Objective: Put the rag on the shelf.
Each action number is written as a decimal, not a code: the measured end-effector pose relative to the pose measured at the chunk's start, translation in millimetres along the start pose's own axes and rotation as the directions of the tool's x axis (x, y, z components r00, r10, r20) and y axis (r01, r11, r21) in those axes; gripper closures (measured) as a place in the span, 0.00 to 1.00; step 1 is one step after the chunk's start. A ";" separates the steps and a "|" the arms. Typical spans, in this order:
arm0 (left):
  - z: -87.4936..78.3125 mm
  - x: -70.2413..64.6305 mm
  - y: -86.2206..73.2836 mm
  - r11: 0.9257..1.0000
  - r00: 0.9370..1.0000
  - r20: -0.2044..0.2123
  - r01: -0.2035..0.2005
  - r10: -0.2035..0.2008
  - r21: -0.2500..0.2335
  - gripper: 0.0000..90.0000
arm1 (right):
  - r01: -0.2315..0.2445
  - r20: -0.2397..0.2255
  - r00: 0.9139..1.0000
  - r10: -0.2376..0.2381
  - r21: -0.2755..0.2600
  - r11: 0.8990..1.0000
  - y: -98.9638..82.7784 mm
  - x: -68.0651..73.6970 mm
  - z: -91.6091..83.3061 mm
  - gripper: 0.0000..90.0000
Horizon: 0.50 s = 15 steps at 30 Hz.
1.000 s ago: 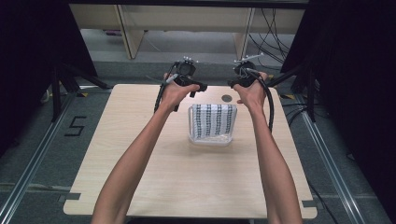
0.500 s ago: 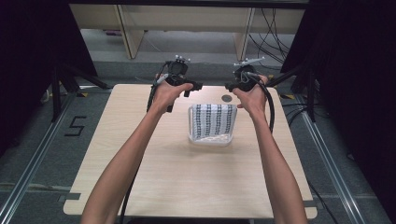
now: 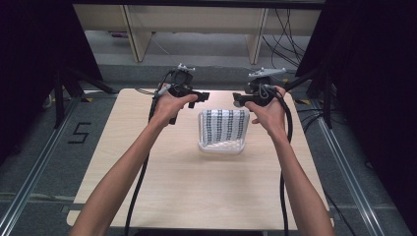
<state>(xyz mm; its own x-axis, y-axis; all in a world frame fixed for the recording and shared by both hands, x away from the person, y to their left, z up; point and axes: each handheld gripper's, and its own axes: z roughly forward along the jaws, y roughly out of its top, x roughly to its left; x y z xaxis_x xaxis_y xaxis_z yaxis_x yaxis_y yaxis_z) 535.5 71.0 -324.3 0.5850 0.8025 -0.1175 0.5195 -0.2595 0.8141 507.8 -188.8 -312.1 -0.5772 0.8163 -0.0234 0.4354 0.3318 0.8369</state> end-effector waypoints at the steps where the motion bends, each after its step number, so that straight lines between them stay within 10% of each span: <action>1: 0.0 0.0 0.0 1.000 1.000 0.000 0.000 0.000 0.000 0.31 | 0.000 0.000 1.000 0.000 0.000 1.000 0.0 0.0 0.0 0.53; 15: -13.8 -7.7 -17.0 0.999 0.999 0.007 -0.032 0.032 -0.003 0.31 | 0.028 -0.033 0.999 -0.029 -0.036 0.999 -10.5 14.3 -19.3 0.50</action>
<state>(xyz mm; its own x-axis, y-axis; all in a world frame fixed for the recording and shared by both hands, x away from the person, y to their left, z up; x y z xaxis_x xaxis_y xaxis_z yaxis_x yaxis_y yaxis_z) 513.5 76.7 -329.4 0.6057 0.7900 -0.0950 0.4983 -0.2835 0.8193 481.6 -189.8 -310.7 -0.6123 0.7901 -0.0298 0.3939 0.3375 0.8549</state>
